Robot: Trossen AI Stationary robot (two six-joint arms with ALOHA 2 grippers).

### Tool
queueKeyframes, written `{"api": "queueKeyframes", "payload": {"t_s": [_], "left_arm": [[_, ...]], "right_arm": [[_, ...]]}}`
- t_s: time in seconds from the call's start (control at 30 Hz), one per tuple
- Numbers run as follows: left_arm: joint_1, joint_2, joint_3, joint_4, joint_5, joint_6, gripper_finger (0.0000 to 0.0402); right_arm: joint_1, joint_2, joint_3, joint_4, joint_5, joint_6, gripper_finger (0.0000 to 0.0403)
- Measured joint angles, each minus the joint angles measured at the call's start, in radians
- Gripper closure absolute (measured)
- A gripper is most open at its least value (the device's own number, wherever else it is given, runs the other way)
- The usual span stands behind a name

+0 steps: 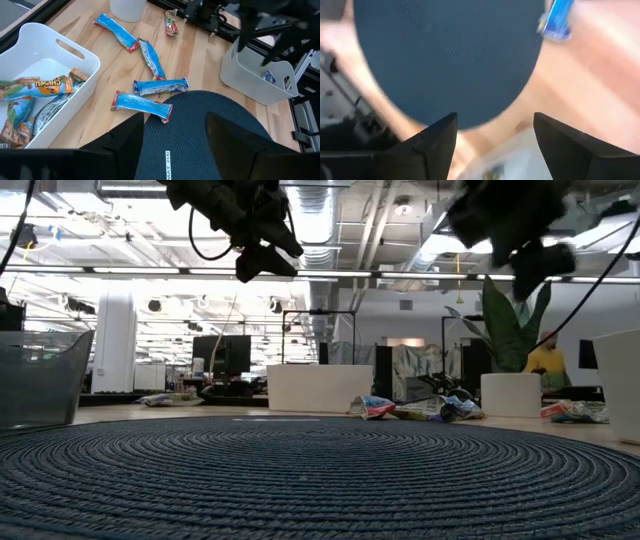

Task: Pick and place Granola Bars by type
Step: Put the blue granola bar into the gray bin

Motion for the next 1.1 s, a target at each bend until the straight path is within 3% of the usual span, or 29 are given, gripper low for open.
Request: {"api": "queueKeyframes", "payload": {"t_s": [0.27, 0.73, 0.87, 1.1], "left_arm": [[0.0, 0.0, 0.0, -0.005, -0.027, -0.002, 0.0198], [0.0, 0.0, 0.0, -0.009, -0.027, -0.007, 0.0198], [0.0, 0.0, 0.0, -0.01, -0.028, -0.007, 0.0198], [0.0, 0.0, 0.0, -0.01, -0.029, -0.007, 0.0198]], "right_arm": [[-0.157, 0.188, 0.0, 0.139, 0.039, -0.113, 0.0148], [-0.246, 0.482, 0.0, 0.191, 0.132, -0.138, 0.0155], [-0.249, 0.494, 0.001, 0.204, 0.134, -0.136, 0.0201], [-0.247, 0.441, 0.001, 0.206, 0.125, -0.13, 0.035]]}}
